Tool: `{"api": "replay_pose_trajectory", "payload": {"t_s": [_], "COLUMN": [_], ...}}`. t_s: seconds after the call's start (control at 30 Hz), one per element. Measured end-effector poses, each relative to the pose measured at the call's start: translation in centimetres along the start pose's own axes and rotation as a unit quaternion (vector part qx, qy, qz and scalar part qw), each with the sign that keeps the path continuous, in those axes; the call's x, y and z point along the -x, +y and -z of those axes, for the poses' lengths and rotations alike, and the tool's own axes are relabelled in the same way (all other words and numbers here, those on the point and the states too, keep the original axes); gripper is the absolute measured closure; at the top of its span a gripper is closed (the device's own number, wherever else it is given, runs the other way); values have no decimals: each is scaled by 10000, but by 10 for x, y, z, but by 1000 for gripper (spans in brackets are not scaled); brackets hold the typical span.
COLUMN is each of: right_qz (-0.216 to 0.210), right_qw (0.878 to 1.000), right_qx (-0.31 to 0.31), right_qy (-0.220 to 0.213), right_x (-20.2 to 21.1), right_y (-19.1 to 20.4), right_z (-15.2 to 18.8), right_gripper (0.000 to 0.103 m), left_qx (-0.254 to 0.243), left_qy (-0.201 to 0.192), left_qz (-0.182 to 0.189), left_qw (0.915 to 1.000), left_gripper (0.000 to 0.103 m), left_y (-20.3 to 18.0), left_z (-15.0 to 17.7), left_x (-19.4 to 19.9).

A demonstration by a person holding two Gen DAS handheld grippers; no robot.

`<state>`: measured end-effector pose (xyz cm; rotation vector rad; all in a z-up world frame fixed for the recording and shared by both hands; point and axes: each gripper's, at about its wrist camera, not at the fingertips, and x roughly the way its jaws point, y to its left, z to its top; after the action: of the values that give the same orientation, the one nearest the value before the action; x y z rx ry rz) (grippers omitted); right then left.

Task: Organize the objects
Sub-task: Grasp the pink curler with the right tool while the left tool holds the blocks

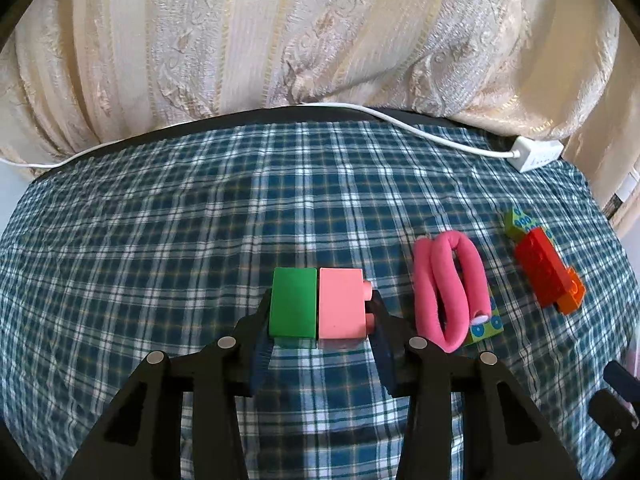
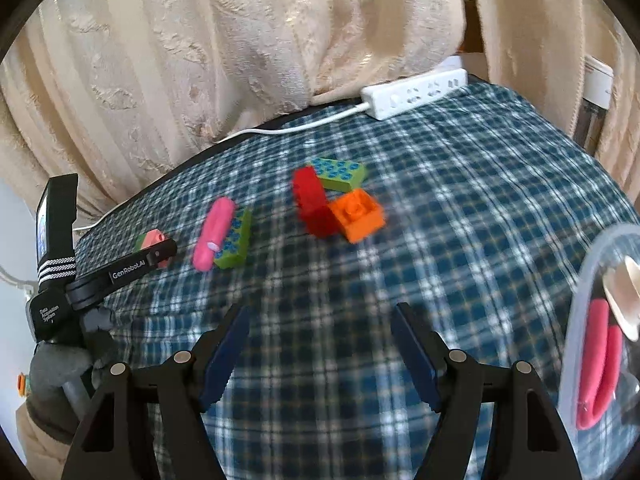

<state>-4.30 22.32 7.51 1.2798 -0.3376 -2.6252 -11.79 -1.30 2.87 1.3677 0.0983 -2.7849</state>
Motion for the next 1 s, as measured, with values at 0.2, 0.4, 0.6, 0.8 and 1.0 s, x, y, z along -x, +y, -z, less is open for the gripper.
{"api": "replay_pose_trajectory", "payload": {"t_s": [0.2,0.4,0.6,0.8,1.0], "right_qz": [-43,63,104,101,333], "right_qw": [9990,9974,9963,9949,9926], "right_qx": [448,713,849,1004,1169], "right_qy": [-78,-46,26,46,68], "right_x": [-16,-42,-64,-80,-97], "right_y": [31,53,74,97,107], "right_z": [-12,-24,-34,-45,-49], "right_gripper": [26,26,26,26,26], "left_qx": [148,295,388,505,550], "left_qy": [-108,-304,-376,-361,-323], "left_qz": [-47,-55,-106,-33,-40], "left_qw": [9998,9991,9985,9981,9980], "left_gripper": [59,59,59,59,59], "left_y": [12,26,35,41,42], "left_z": [-5,-13,-18,-19,-18], "left_x": [11,26,30,31,30]}}
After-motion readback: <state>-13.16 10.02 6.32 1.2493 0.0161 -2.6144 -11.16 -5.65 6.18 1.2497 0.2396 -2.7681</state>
